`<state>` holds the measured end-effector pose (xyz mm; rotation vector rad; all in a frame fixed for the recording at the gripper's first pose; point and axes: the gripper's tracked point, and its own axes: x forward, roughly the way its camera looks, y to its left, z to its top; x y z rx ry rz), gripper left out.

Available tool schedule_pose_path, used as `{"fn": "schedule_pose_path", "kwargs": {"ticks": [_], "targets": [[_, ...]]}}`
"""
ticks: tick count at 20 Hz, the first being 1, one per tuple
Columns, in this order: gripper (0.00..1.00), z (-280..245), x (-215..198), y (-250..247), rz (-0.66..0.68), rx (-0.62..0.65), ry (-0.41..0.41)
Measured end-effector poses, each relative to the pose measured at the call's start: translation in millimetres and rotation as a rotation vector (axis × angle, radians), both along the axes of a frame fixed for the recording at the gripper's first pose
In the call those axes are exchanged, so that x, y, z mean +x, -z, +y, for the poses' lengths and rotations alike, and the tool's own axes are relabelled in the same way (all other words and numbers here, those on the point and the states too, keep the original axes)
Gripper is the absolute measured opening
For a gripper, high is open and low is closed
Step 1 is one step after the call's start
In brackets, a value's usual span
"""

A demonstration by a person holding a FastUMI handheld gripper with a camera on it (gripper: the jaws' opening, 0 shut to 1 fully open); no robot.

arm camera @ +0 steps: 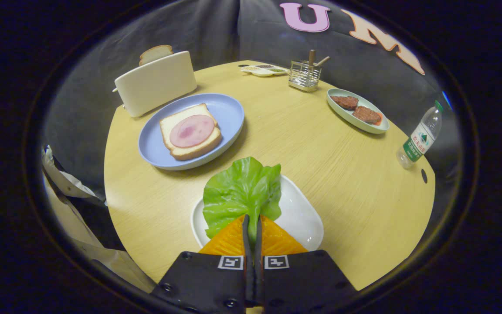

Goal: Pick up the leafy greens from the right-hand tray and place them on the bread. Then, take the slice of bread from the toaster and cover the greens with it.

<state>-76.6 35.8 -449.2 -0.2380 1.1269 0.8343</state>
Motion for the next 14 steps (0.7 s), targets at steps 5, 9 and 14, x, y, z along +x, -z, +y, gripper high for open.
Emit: {"fn": "schedule_pose_path", "kwargs": {"ticks": [5,9,14], "targets": [[0.04,-2,7,-24,-0.043,-0.021,0.038],[0.04,9,17,-55,-0.09,-0.008,0.057],[0.04,34,27,-84,-0.137,0.005,0.057]]}}
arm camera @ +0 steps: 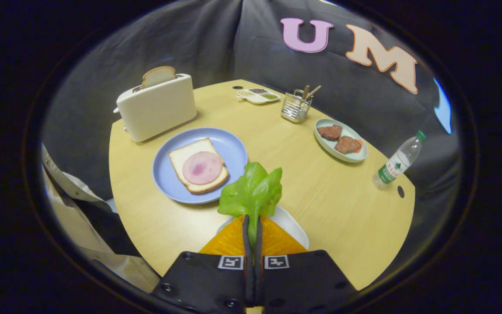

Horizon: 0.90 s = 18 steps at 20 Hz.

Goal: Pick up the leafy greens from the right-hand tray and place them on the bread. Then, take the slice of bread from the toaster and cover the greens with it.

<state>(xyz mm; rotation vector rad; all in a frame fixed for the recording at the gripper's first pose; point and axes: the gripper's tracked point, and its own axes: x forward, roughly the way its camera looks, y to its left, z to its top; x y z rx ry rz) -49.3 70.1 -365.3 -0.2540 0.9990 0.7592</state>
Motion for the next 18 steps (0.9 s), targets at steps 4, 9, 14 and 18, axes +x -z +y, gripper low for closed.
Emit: {"fn": "schedule_pose_path", "kwargs": {"ticks": [4,9,14,18], "targets": [[0.04,28,3,-11,-0.016,0.006,-0.017],[0.04,67,6,-17,-0.022,0.021,-0.056],[0.04,104,11,-19,-0.021,0.041,-0.097],[0.04,132,12,-16,-0.015,0.053,-0.129]]}}
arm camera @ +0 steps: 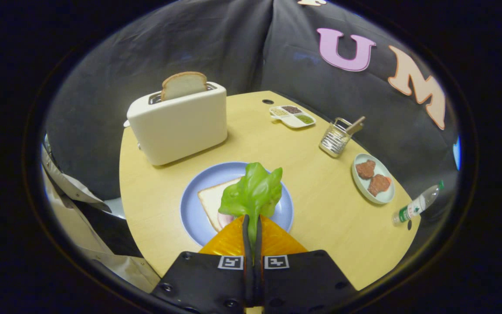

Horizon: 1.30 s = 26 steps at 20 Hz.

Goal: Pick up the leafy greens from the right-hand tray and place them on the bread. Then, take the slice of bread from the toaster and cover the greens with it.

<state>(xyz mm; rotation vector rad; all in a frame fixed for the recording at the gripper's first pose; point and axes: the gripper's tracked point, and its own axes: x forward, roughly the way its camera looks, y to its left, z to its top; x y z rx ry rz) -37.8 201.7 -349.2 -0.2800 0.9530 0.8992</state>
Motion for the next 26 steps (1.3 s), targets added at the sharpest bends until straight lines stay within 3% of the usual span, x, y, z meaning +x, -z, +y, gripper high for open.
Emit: {"fn": "schedule_pose_path", "kwargs": {"ticks": [14,21,26], "targets": [[0.04,60,-23,32,0.09,0.004,-0.093],[0.3,53,-17,54,0.082,-0.064,-0.089],[0.75,56,-21,51,0.069,-0.082,-0.101]]}}
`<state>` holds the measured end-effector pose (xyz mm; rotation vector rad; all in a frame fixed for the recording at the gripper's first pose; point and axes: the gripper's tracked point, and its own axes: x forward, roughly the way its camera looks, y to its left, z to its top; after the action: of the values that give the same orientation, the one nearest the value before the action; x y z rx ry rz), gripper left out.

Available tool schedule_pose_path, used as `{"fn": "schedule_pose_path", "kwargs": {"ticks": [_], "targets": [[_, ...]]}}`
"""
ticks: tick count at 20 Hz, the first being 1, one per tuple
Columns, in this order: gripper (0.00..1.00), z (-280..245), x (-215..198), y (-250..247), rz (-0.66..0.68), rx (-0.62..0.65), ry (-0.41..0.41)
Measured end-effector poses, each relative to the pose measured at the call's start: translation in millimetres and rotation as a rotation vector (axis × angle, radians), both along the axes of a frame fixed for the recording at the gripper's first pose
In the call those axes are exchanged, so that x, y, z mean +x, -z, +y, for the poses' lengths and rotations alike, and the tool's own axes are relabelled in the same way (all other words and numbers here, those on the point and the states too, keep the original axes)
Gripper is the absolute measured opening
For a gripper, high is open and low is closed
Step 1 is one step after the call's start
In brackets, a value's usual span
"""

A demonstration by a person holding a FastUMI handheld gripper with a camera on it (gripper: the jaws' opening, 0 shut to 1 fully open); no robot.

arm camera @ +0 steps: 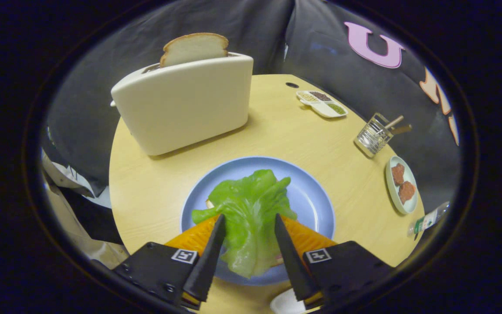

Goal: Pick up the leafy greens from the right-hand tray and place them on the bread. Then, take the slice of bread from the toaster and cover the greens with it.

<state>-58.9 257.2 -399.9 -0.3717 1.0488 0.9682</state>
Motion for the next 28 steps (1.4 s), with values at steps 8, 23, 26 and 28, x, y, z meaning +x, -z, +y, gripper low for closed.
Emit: {"fn": "schedule_pose_path", "kwargs": {"ticks": [8,23,26,28], "targets": [[1.0,19,22,-61,-0.086,0.042,0.078],[1.0,139,59,-196,-0.031,0.293,0.221],[0.99,156,67,-202,-0.005,0.301,0.241],[0.98,166,71,-202,0.021,0.305,0.262]]}}
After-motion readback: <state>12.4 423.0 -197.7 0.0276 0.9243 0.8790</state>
